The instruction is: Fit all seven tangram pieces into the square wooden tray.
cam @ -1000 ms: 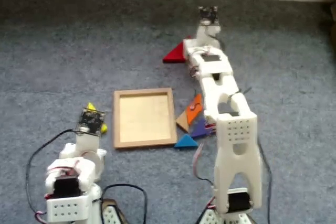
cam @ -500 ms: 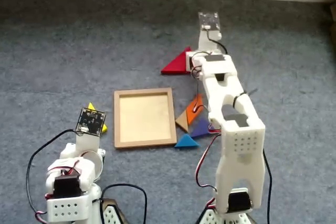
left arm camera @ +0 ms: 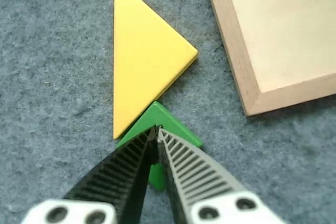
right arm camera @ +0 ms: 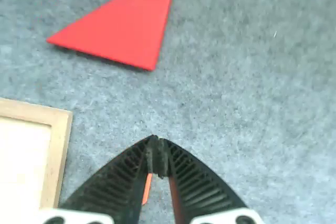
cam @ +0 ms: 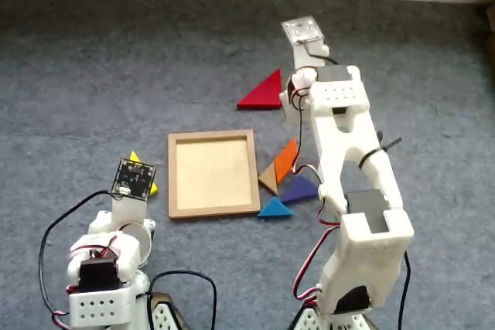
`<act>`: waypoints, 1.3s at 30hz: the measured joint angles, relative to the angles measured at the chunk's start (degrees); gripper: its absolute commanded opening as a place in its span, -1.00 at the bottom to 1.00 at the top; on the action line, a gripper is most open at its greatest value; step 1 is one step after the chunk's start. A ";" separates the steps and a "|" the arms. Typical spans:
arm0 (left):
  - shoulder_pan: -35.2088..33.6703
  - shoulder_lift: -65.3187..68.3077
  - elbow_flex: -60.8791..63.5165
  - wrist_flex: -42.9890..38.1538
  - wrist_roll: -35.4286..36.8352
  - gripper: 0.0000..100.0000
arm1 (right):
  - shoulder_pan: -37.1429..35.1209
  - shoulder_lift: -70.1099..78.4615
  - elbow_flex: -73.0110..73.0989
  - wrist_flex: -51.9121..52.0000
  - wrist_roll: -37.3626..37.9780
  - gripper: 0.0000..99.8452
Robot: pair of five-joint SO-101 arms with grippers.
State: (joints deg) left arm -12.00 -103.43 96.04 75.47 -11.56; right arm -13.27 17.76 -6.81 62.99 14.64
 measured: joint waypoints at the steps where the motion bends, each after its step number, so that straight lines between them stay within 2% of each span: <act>1: 0.00 0.00 0.00 0.00 0.00 -0.95 | -0.53 -0.44 0.00 0.00 0.18 -0.98; 5: 0.00 0.00 0.00 0.00 0.00 -0.95 | -4.04 -0.53 1.58 -4.48 -2.90 -0.98; 9: 0.00 0.00 0.00 0.00 0.00 -0.95 | -6.59 -0.53 5.89 -14.33 -6.77 -0.99; 15: 0.00 0.00 0.00 0.00 0.00 -0.95 | -6.68 2.37 13.19 -33.93 -7.21 -0.99; 19: 0.00 0.00 0.00 0.00 0.00 -0.95 | -6.86 5.54 15.38 -40.79 -7.38 -0.99; 25: 0.00 0.00 0.00 0.00 0.00 -0.95 | -6.51 8.62 15.38 -41.05 -7.38 -0.99; 33: 0.00 0.00 0.00 0.00 0.00 -0.95 | -4.31 8.35 14.07 -24.18 -7.65 -0.99; 39: 0.00 0.00 0.00 0.00 0.00 -0.95 | -3.96 5.98 15.03 -20.40 -7.65 -0.99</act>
State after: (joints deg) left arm -12.00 -103.43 96.04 75.47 -11.56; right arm -17.23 23.74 8.22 42.59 6.99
